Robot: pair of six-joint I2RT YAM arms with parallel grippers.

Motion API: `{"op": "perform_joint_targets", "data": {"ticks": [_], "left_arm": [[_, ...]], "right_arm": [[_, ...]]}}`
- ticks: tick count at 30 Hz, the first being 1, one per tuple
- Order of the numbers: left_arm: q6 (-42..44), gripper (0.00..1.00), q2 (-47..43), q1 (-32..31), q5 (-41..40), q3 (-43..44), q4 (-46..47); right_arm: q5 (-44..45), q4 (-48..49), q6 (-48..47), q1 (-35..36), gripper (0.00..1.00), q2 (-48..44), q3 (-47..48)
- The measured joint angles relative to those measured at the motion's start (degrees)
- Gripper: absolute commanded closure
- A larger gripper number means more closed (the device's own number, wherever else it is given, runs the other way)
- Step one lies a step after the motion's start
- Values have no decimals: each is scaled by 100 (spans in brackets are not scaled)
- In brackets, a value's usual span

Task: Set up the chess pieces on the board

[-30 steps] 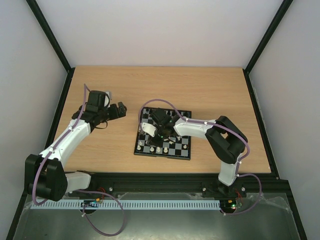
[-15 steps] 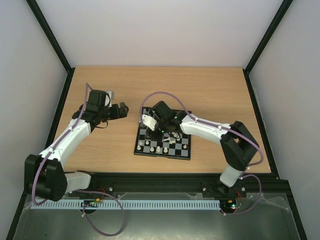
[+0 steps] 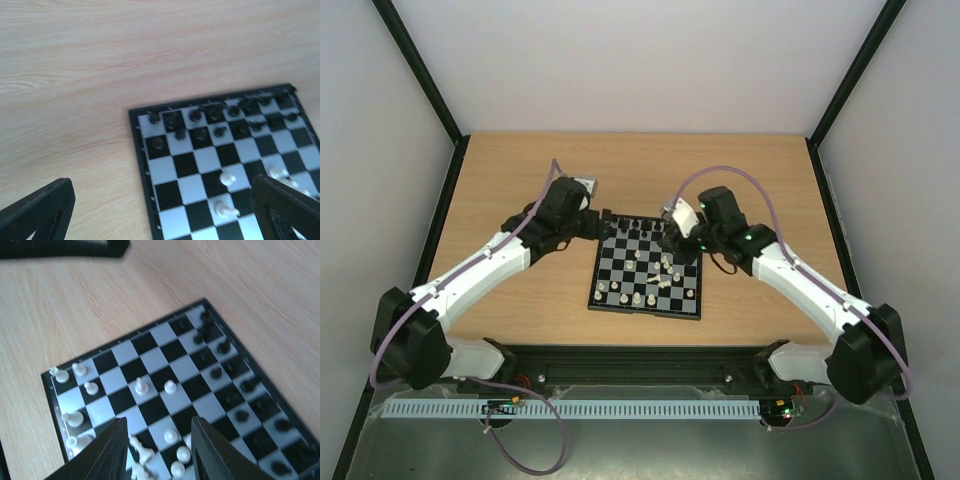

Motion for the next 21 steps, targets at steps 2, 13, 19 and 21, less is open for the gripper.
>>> {"op": "perform_joint_targets", "data": {"ticks": [2,13,19,21], "left_arm": [[-149,1,76,-4,-321,28,39],[275,43,1154,-229,254,560,-59],[476,47,1458,-396,654,686,-151],[535,44,1628,-551,656,686,-212]], "right_arm": [[35,-7,81,-221,60,-315,-332],[-17,-197,278,-1202,56,-1062,-881],[-109,-83,295,-1539,54,-1257,-1469],[-66,-85,282,-1569,54,-1220,-1565]]}}
